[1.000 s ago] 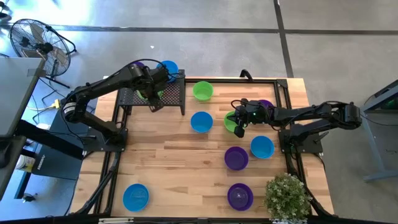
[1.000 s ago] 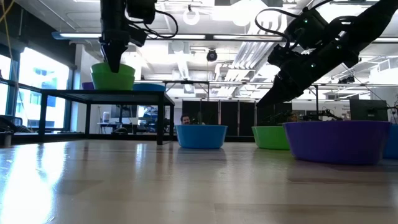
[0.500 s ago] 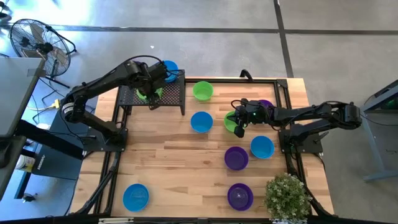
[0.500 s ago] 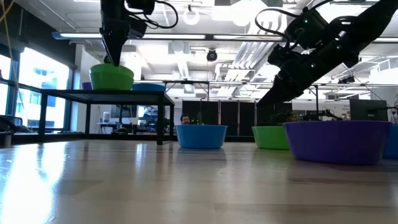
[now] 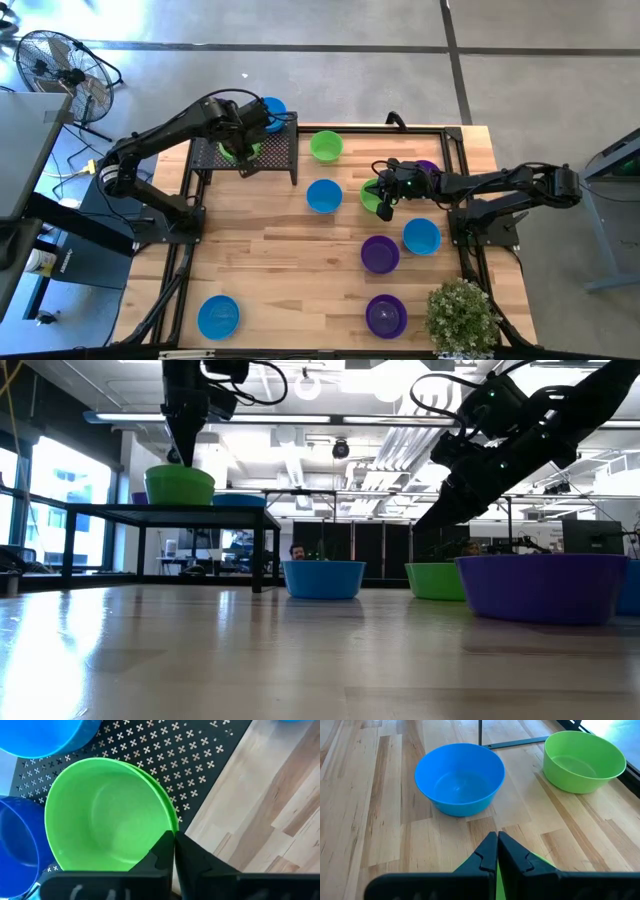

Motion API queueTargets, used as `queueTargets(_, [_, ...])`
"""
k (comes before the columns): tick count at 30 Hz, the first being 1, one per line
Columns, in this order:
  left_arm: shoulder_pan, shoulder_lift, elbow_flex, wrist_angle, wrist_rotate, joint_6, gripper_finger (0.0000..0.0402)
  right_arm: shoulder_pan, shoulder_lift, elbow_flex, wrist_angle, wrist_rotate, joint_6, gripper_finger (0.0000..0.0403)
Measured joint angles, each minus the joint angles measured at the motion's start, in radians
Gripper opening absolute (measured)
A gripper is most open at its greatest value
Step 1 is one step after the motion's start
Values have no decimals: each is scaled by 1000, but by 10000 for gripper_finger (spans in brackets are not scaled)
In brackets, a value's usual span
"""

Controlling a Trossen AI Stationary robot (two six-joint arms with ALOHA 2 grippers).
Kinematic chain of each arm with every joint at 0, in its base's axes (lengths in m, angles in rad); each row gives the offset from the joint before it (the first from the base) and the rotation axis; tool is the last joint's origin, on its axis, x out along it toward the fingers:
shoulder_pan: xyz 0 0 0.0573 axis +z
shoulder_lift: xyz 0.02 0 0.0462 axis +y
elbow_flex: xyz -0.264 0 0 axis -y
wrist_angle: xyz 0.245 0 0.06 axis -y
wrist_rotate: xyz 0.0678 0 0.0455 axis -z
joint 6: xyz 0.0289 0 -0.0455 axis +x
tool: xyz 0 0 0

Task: Pick & Place Mini bowls
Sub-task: Stack the green bowl on top of the green bowl on the shelf, then stack the blue bowl on top of the blue bowl on the shelf

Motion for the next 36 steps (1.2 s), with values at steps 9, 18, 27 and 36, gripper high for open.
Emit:
queueTargets(9, [0,0,-7,15,18,0,6,0,0,0,0,0,0,1])
queueTargets(18, [0,0,-60,38,19,10,5,0,0,0,0,0,0,1])
queueTargets(27, [0,-51,-61,74,18,23,5,0,0,0,0,0,0,1])
queueTargets(36, [-18,-172,-79,168,18,-12,4,0,0,0,0,0,-10,1])
